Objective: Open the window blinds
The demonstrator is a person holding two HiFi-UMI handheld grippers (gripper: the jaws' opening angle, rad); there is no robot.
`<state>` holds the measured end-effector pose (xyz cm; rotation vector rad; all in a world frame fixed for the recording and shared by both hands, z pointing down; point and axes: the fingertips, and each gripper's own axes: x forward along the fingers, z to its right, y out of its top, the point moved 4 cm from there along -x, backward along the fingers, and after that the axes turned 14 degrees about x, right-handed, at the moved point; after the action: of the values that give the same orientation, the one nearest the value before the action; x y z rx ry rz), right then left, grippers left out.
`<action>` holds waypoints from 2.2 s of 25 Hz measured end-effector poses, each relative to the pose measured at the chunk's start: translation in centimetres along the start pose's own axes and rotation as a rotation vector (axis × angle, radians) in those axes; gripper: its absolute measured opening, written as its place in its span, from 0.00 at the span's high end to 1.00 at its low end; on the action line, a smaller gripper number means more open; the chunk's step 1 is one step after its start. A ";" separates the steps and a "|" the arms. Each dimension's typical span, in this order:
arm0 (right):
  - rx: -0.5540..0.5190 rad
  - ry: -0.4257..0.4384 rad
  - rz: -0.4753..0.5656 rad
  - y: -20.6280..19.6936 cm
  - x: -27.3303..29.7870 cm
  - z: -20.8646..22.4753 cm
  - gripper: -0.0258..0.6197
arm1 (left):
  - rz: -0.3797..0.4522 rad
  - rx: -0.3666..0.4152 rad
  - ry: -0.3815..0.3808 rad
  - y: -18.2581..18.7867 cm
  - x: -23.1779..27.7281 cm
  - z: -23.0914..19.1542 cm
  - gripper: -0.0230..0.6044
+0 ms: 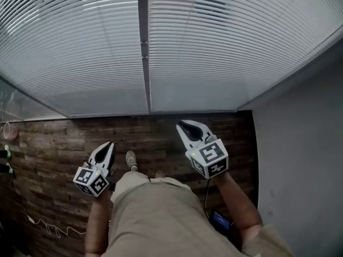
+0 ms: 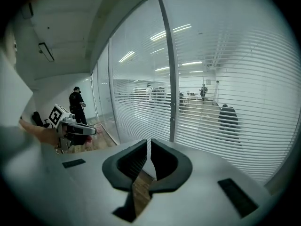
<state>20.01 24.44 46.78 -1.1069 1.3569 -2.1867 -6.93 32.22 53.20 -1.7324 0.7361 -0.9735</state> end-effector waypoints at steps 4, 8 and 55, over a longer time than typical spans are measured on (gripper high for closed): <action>0.020 -0.011 0.017 -0.5 -2.2 -0.5 0.91 | 0.002 -0.013 0.016 0.4 -1.7 0.5 0.95; 0.038 -0.042 0.057 -4.4 -3.9 0.9 0.91 | -0.024 -0.027 0.031 -3.2 -2.1 1.5 0.95; 0.048 -0.297 0.336 -11.8 4.4 -15.2 0.91 | 0.111 -0.180 -0.072 -9.8 -11.0 -15.5 0.95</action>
<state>6.99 36.59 55.29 -1.0488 1.2478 -1.7320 -25.43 37.59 62.45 -1.8502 0.8864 -0.7849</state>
